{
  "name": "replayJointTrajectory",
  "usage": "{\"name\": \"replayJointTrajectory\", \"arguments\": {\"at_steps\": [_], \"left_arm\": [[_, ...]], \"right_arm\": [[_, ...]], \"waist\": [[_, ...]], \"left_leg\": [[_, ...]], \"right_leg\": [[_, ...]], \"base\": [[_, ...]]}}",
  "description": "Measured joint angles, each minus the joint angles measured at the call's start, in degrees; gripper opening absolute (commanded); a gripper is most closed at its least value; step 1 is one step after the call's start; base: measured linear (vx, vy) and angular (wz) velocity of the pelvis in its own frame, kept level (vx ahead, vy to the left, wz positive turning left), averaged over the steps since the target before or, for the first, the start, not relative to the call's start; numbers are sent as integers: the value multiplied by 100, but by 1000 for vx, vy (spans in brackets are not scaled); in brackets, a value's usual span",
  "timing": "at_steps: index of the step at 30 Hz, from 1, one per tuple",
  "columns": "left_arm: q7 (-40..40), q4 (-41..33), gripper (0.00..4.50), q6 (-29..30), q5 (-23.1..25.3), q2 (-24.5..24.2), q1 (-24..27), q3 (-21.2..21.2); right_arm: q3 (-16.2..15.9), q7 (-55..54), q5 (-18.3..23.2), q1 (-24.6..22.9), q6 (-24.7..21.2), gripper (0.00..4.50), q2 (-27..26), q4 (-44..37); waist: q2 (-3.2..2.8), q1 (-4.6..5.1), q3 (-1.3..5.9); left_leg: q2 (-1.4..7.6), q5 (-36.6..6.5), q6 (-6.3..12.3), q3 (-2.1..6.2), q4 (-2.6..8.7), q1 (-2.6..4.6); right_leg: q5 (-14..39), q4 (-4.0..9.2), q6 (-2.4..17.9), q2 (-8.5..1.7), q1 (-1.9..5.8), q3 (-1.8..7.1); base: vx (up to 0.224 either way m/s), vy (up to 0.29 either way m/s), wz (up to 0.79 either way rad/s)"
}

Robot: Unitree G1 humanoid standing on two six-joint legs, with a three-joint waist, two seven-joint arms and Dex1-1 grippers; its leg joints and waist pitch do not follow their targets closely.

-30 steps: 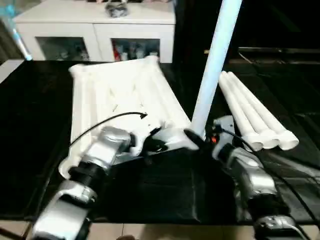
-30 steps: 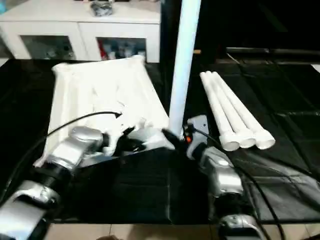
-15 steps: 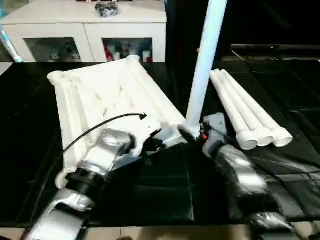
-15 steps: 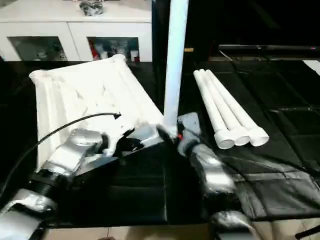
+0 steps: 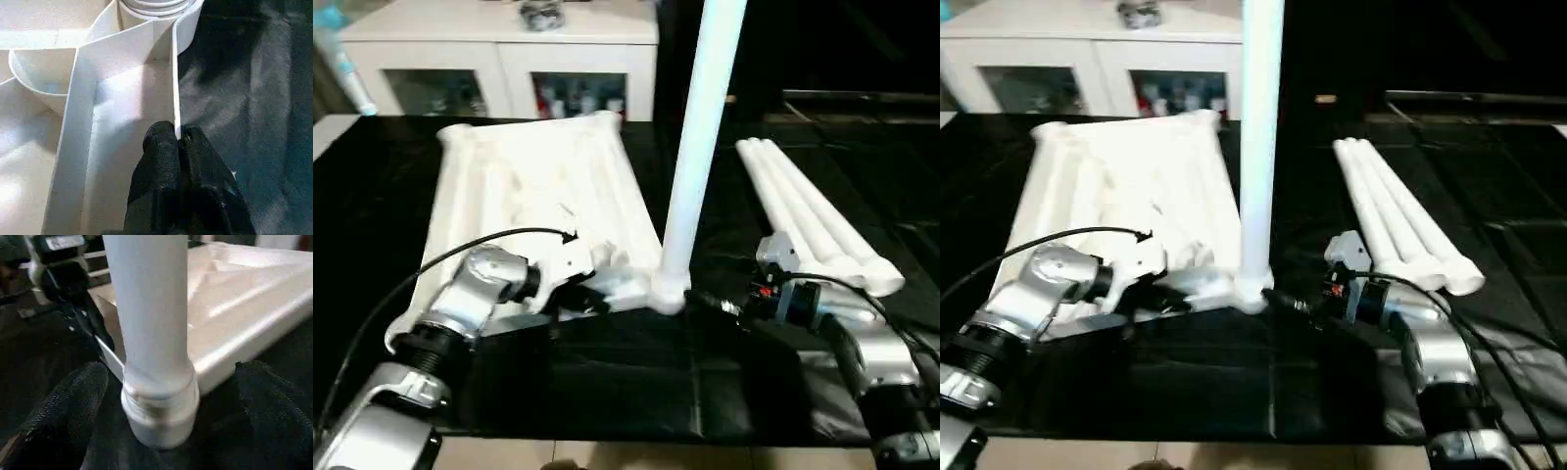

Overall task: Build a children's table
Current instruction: Rotate leg to tighten

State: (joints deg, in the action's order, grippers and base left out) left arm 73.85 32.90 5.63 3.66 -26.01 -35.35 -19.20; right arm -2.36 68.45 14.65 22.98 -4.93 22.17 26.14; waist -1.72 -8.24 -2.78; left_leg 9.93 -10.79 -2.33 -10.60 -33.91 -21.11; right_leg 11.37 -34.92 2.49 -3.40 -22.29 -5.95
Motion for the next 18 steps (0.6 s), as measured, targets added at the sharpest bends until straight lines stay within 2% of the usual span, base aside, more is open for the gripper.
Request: {"name": "replayJointTrajectory", "arguments": {"at_steps": [2, 4, 8, 9, 11, 13, 17, 18], "left_arm": [[122, 97, 0, -113, 18, -28, -59, -68], [213, 188, 0, -230, 42, -30, -106, -102], [305, 288, 0, -351, 54, -23, -183, -164], [310, 318, 0, -365, 61, -9, -215, -193], [311, 340, 0, -377, 63, 2, -243, -202], [319, 378, 0, -436, 64, 5, -264, -203], [402, 422, 0, -478, 64, -3, -280, -203], [420, 429, 0, -486, 63, -4, -280, -203]], "right_arm": [[-121, 184, 0, 218, -22, 448, 0, 48], [-219, 318, -1, 424, -82, 414, -7, 99], [-350, 524, -9, 611, -131, 394, -124, 328], [-411, 594, -38, 677, -150, 370, -130, 424], [-478, 693, -76, 739, -197, 366, -129, 487], [-537, 825, -83, 845, -238, 335, -121, 640], [-629, 960, -96, 918, -244, 316, -96, 799], [-651, 973, -112, 931, -240, 292, -90, 827]], "waist": [[0, -18, 0], [3, -47, 2], [9, -97, 3], [10, -113, 2], [11, -138, 2], [14, -148, 0], [17, -165, 2], [17, -168, 2]], "left_leg": [[0, 0, 0, 0, -2, 2], [0, 0, -1, 0, -2, 2], [0, -1, 0, 0, -2, -2], [0, -1, 0, 0, -2, -3], [0, -1, 1, 0, -2, -3], [0, -1, 2, 0, -2, -5], [0, 0, 2, 0, -2, -4], [0, -1, 2, 0, -2, -4]], "right_leg": [[0, -2, 0, 0, 1, 0], [0, -2, 0, -1, 3, 0], [1, -1, -1, -2, 1, 0], [1, -1, -1, -2, 1, -1], [1, -1, -1, -2, 1, -1], [1, -2, -1, -2, 0, -1], [1, -2, -2, -2, 0, -1], [1, -2, -2, -2, 0, -1]], "base": [[0, 0, 0], [0, 0, 0], [0, 0, 0], [0, 0, 0], [0, 0, 0], [0, 0, 0], [0, 0, 0], [0, 0, 0]]}}
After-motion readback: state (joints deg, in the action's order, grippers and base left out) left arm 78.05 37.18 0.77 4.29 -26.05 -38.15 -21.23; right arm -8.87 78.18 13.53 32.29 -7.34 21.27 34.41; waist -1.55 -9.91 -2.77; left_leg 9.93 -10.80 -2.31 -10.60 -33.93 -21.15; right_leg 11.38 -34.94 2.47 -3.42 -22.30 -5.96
